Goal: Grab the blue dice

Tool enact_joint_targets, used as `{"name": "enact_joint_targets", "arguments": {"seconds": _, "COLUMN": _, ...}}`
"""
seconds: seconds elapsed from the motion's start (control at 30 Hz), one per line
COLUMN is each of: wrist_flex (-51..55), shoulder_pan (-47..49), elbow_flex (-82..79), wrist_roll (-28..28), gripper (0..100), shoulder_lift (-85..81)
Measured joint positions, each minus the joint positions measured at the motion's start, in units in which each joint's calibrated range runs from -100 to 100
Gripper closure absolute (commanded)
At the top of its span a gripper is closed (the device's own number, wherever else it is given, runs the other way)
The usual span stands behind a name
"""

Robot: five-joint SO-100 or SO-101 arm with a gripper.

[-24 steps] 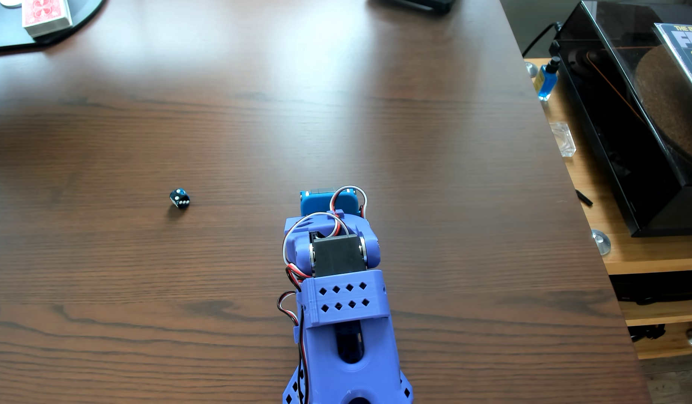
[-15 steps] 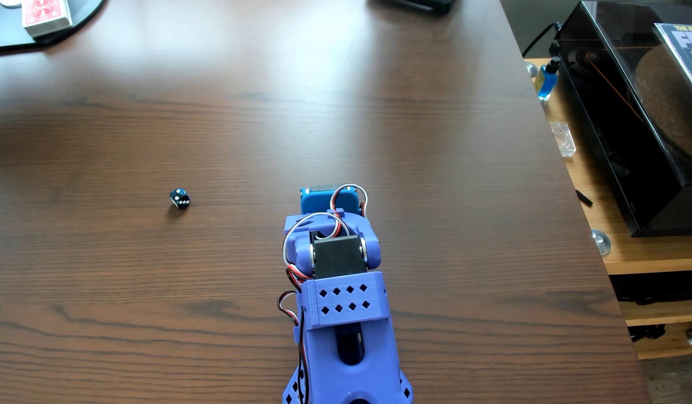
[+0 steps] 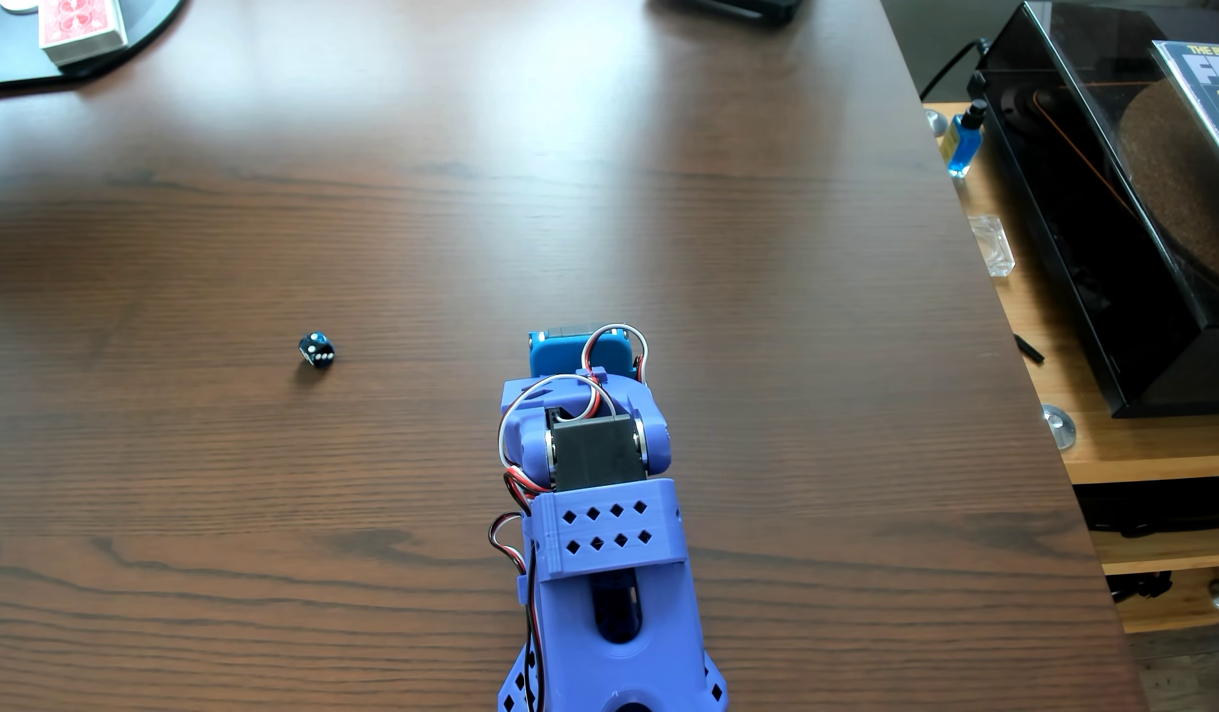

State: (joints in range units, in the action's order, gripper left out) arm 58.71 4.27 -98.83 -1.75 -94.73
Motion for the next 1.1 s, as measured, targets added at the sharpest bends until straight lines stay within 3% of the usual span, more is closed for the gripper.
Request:
{"name": "enact_joint_targets", "arguments": {"seconds": 0.97, "wrist_flex": 0.0, "shoulder_pan": 0.5, "elbow_flex": 0.0, "wrist_roll": 0.0, "gripper": 96, "shoulder_lift": 0.0}}
{"name": "enact_joint_targets", "arguments": {"seconds": 1.1, "wrist_flex": 0.1, "shoulder_pan": -5.9, "elbow_flex": 1.1, "wrist_roll": 0.5, "gripper": 96, "shoulder_lift": 0.2}}
